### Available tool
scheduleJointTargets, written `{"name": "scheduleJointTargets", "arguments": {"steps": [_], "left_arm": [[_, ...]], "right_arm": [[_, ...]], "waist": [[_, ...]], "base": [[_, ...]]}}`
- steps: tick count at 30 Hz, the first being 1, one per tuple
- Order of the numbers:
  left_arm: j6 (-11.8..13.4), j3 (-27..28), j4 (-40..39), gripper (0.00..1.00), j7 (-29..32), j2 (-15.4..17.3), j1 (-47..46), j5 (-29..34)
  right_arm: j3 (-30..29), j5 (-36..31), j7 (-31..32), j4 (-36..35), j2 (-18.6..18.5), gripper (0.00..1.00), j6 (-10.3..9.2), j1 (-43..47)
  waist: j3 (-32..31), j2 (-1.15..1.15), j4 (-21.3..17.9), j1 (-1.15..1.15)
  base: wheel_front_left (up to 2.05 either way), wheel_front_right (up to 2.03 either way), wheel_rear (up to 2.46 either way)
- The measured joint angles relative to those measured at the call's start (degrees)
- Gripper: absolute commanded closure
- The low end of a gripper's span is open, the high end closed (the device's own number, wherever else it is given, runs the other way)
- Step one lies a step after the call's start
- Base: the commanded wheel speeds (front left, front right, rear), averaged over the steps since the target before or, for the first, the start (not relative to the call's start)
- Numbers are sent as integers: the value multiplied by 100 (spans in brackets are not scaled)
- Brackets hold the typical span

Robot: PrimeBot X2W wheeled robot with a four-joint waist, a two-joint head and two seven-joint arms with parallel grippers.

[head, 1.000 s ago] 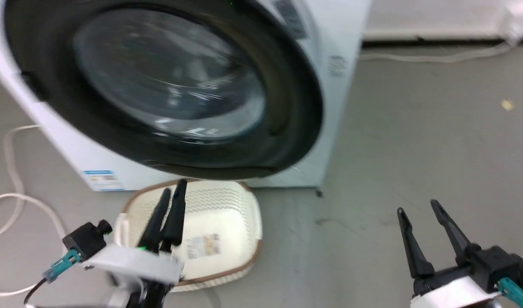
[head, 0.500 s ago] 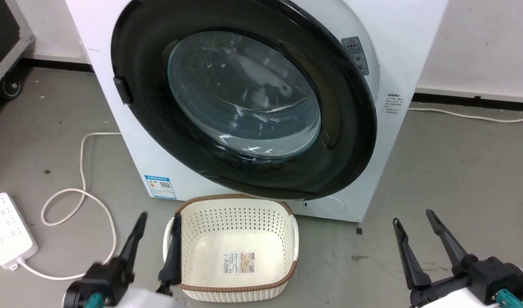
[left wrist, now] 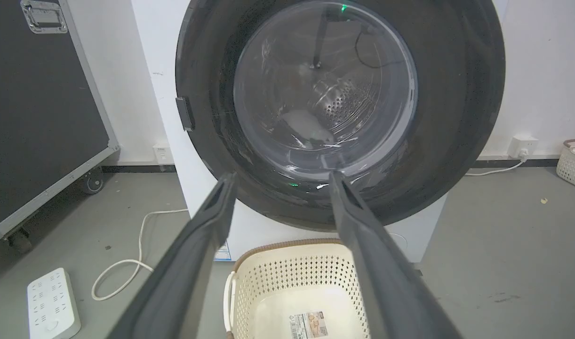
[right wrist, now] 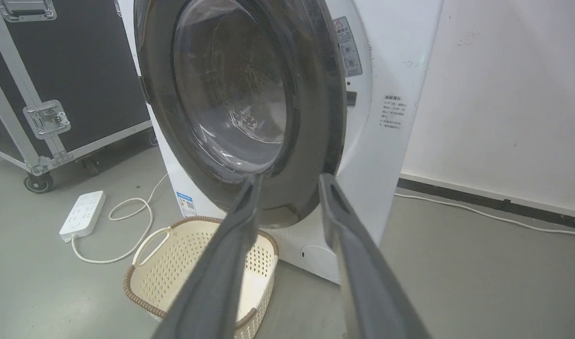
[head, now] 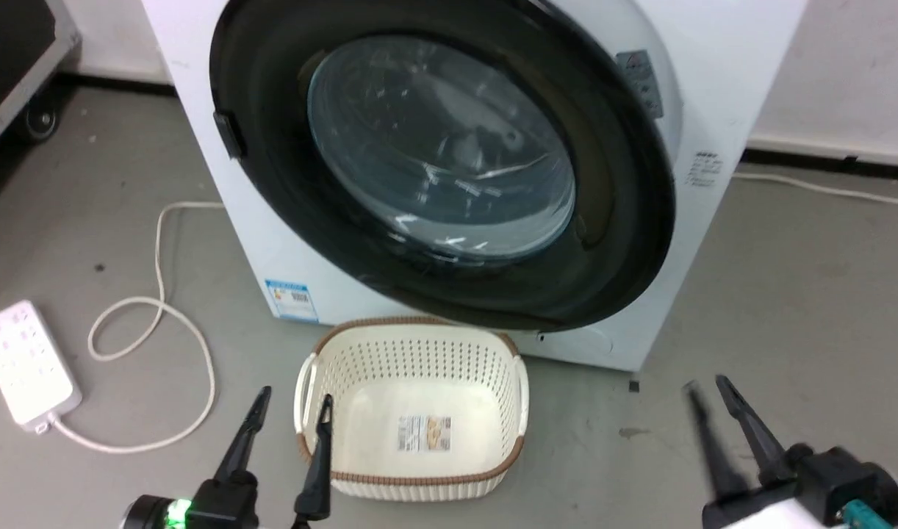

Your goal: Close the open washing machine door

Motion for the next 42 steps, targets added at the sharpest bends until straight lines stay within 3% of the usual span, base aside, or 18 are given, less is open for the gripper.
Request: {"name": "scheduleJointTargets", "arguments": {"steps": [4,13,22,28,35,42], "left_arm": [[-43,-47,76,0,0,-135,-92,93],[-142,-202,196,0,1,-385,-607,190],[-88,-298,216,0,1,-520,-896,321],[-38,-382,211,0,0,-581,-1046,319],[-24,-392,207,0,0,-622,-1091,279],[9,-383,229,0,0,-626,-1158,260]], "right_arm": [[132,71,0,-40,-136,100,0,-205],[1116,659,370,366,-1424,100,1,-1924],[1427,1402,810,1326,-2247,100,19,-3663],[1504,1697,858,2006,-2515,100,15,-4344],[1354,1858,1039,2761,-2513,100,62,-5063],[1284,1766,801,3229,-2286,100,76,-5194]], "waist": [[235,0,95,0],[1034,0,462,1],[1678,0,899,2],[1917,0,1089,1],[2085,0,1159,0],[2004,0,1144,0]], "base": [[0,0,0],[0,0,0],[0,0,0],[0,0,0],[0,0,0],[0,0,0]]}}
